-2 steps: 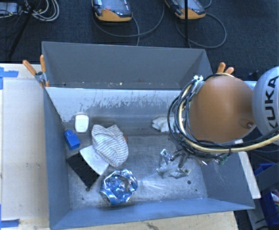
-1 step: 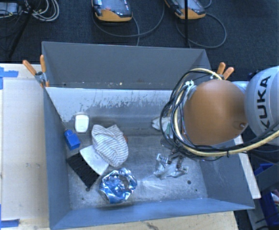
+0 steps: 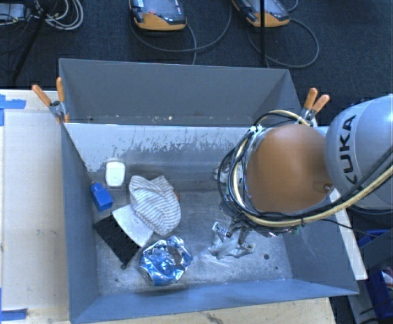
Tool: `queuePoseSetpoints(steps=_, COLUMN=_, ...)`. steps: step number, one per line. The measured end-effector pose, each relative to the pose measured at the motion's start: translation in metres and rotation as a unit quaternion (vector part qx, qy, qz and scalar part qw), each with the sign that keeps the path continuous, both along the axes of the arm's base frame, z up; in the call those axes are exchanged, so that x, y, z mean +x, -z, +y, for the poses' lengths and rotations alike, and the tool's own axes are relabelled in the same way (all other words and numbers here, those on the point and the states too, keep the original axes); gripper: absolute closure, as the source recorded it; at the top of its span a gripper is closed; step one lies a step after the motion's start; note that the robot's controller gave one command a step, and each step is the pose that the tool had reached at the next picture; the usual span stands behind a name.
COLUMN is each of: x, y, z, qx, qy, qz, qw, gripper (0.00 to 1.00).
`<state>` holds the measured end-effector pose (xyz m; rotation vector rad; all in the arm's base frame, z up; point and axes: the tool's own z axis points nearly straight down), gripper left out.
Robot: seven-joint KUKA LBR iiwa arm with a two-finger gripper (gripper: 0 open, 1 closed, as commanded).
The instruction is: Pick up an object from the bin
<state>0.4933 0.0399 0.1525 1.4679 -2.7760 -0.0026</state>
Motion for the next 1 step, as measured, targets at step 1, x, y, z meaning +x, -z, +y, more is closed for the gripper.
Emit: queuePoseSetpoints(steps=1, x=-0.0067, y=0.012, z=-0.0022, qx=0.0, qy=0.0, qz=0.0016, qw=1.0, gripper=1.0)
